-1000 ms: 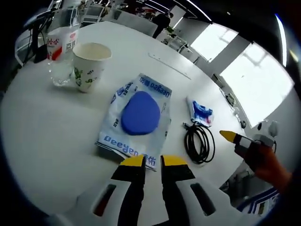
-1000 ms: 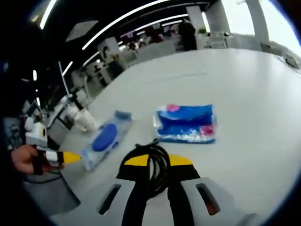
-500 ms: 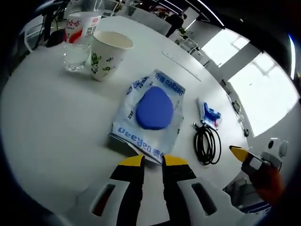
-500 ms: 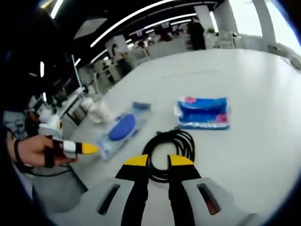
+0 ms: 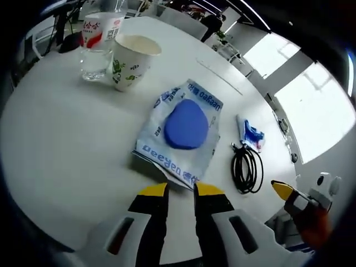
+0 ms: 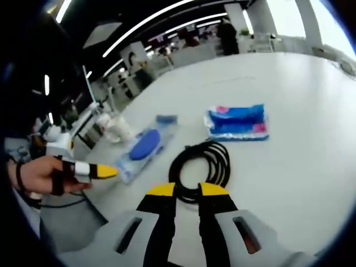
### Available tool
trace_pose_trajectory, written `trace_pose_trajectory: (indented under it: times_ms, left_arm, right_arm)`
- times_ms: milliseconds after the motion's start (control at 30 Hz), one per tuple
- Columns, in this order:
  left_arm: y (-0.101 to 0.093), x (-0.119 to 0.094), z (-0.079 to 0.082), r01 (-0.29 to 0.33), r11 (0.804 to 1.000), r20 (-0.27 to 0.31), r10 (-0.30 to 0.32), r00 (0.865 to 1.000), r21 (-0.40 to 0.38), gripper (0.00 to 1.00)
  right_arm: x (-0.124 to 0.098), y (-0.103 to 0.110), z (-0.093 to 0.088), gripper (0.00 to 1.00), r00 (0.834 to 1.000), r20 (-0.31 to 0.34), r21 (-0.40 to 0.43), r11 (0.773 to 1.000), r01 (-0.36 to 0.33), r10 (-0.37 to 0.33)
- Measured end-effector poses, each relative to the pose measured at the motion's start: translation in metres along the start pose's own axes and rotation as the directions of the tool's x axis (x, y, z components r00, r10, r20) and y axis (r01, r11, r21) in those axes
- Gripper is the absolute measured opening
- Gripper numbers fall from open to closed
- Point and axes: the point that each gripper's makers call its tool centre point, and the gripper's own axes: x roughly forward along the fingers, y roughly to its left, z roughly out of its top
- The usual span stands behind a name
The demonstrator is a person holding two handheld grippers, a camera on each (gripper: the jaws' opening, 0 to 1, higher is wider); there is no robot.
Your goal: Arrange the tabletop items into an orderly group along one side of the table until the central work area is clear of visible clutter.
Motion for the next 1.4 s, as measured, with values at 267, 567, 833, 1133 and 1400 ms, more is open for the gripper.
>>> trace_pose_trajectory:
  times_ms: [267, 567, 833, 1133, 1400]
  left_arm:
    - [0.003, 0.005, -0.002, -0.012, 1.0, -0.01, 0.012, 1.0, -0.013, 0.16]
    - [-0.001, 0.018, -0.005, 0.014, 0.999, -0.006, -0.014, 1.0, -0.039, 0.08]
    - [-0.003, 0.018, -0.003, 0.025, 0.999, 0.001, -0.025, 1.0, -0.036, 0.01]
    - [0.008, 0.009, -0.003, 0.009, 0.998, 0.007, -0.009, 1.0, -0.059, 0.0]
    - [0.026, -0.006, -0.008, -0.031, 0.997, -0.026, 0.03, 0.999, -0.068, 0.0]
  right_arm:
    - [-0.002, 0.003, -0.004, 0.13, 1.0, -0.004, 0.012, 1.0, -0.002, 0.002]
    - [-0.007, 0.0, -0.002, 0.13, 1.0, 0.0, 0.023, 1.0, 0.002, -0.002]
    - [-0.009, -0.002, -0.007, 0.13, 1.0, -0.015, 0.023, 1.0, 0.014, -0.014]
    - [-0.005, 0.003, -0.012, 0.12, 0.999, -0.035, 0.021, 1.0, 0.005, -0.004]
    - [-0.001, 0.009, -0.008, 0.12, 1.0, -0.025, 0.034, 0.999, -0.01, 0.011]
